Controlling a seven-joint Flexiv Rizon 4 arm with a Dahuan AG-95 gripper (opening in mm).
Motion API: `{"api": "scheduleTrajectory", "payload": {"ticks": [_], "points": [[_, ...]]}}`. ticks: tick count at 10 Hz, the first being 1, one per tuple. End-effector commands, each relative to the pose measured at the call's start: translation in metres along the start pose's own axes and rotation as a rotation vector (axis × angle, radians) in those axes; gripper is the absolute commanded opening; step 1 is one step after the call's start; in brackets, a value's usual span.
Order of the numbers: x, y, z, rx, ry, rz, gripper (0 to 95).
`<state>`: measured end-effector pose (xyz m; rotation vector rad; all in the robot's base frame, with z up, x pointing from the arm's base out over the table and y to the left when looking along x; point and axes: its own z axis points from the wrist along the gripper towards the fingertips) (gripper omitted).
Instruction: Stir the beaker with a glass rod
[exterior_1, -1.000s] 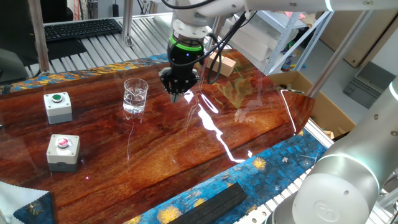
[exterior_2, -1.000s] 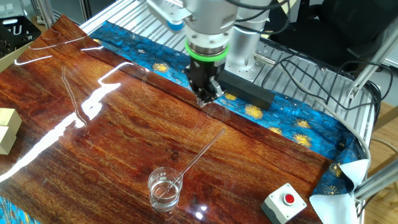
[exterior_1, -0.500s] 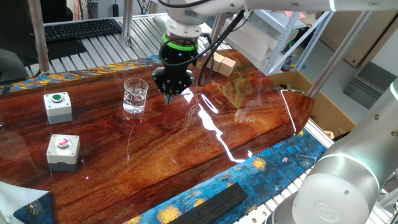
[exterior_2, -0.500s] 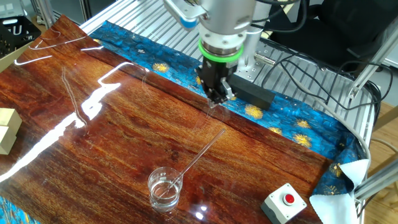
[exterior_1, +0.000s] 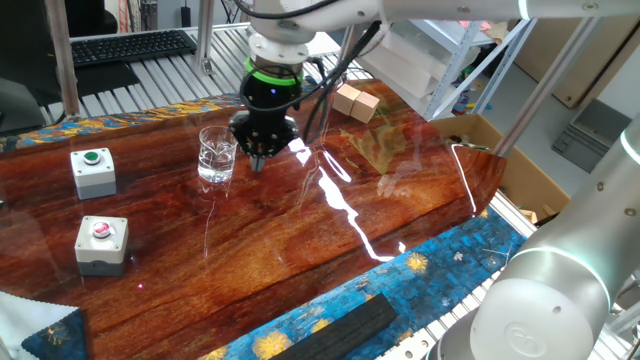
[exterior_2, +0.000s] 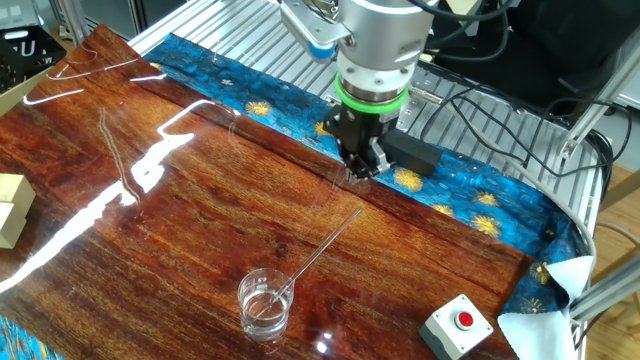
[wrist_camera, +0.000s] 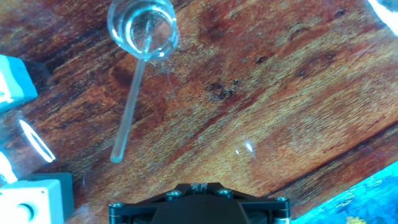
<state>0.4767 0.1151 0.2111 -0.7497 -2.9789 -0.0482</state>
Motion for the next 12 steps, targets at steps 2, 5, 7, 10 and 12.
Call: {"api": "scheduleTrajectory", "payload": {"ticks": [2,5,7,10,12], "points": [[0.0008,0.0031,-0.001,0.01,-0.004,0.001,0.0],[0.0007,0.0031,-0.0009,0.011,-0.004,0.005,0.0],[0.0008,0.0031,-0.0009,0.016,0.005,-0.017,0.0],[0.0008,0.0031,-0.0009,0.01,-0.005,-0.067,0.0],[0.0008,0.0031,-0.0009,0.024,-0.01,-0.103,0.0]]}}
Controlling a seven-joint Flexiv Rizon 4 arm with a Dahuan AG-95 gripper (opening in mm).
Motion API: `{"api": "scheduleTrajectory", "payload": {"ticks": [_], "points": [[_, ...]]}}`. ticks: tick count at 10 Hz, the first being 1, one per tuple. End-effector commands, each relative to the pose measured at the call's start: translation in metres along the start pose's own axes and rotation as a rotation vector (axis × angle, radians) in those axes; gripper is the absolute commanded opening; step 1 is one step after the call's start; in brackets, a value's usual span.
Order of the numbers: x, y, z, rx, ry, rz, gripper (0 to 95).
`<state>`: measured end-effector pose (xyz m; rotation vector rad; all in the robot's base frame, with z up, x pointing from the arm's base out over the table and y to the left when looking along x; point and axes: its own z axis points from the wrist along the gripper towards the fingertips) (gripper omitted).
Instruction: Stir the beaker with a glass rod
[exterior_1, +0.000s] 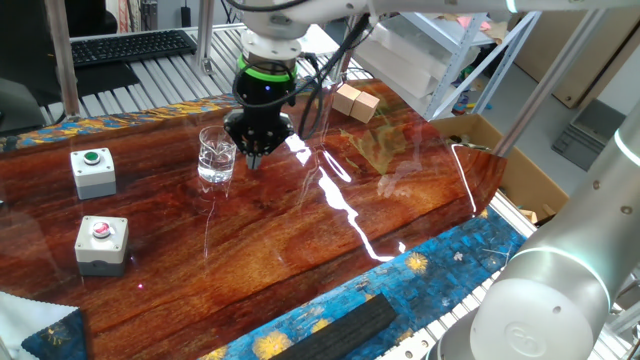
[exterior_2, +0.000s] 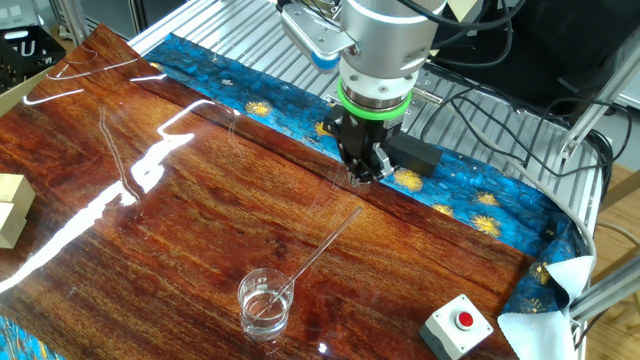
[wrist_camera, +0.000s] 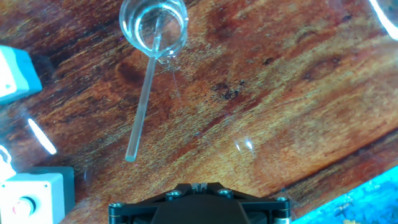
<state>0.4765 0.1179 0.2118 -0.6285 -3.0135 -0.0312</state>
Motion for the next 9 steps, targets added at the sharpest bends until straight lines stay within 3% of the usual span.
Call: {"api": "scheduleTrajectory", "payload": {"ticks": [1,2,9], "points": [[-0.0009,0.0006,-0.0003,0.014,-0.003,-0.027,0.0],[-0.0009,0.0006,-0.0003,0.018,-0.024,-0.064,0.0],[-0.0009,0.0006,-0.0003,0.02,-0.035,-0.068,0.0]]}}
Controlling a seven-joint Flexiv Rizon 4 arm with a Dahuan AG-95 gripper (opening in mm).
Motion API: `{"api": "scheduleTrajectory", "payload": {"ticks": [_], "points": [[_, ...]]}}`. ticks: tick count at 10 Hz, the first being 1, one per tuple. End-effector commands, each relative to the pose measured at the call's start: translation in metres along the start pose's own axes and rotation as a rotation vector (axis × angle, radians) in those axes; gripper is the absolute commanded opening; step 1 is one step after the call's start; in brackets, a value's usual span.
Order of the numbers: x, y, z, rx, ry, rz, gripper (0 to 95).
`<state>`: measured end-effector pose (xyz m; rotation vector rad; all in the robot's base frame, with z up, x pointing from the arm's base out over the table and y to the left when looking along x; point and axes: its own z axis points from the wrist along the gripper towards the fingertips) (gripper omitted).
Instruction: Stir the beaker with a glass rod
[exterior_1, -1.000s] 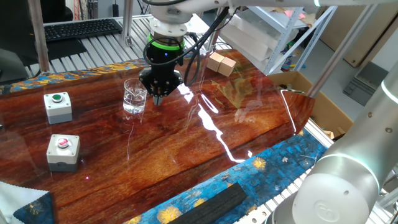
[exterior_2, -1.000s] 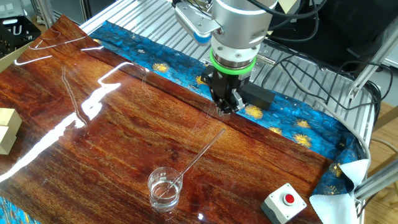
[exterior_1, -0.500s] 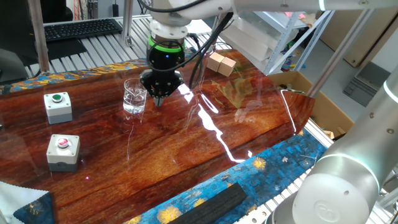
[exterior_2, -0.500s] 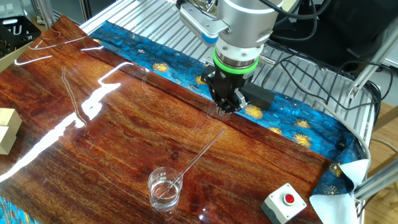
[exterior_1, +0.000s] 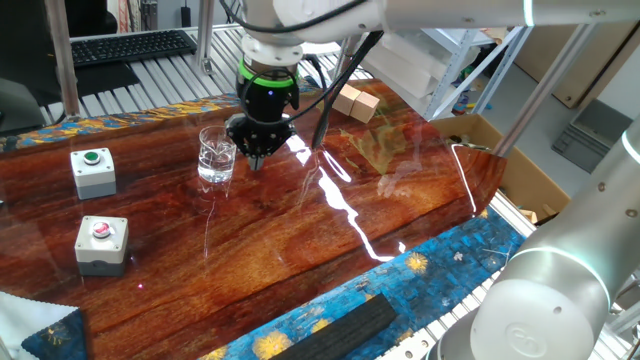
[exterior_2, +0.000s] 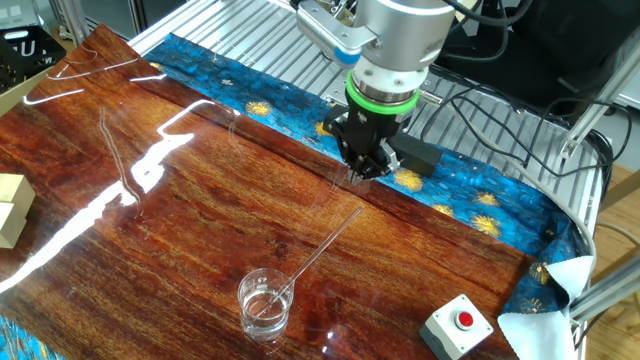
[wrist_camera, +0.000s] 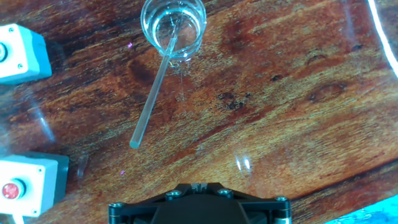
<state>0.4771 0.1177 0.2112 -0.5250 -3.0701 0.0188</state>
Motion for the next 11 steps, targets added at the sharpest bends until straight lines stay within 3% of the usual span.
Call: {"api": "scheduleTrajectory", "payload": {"ticks": [1,4,7,8,11], "points": [[0.0,0.001,-0.001,-0.015,0.012,0.022,0.0],[0.0,0.001,-0.002,-0.03,0.027,0.033,0.0],[-0.002,0.007,-0.005,-0.025,0.026,0.061,0.0],[-0.003,0.009,-0.008,-0.031,0.029,0.084,19.0],[-0.002,0.012,-0.012,-0.036,0.031,0.099,19.0]]}}
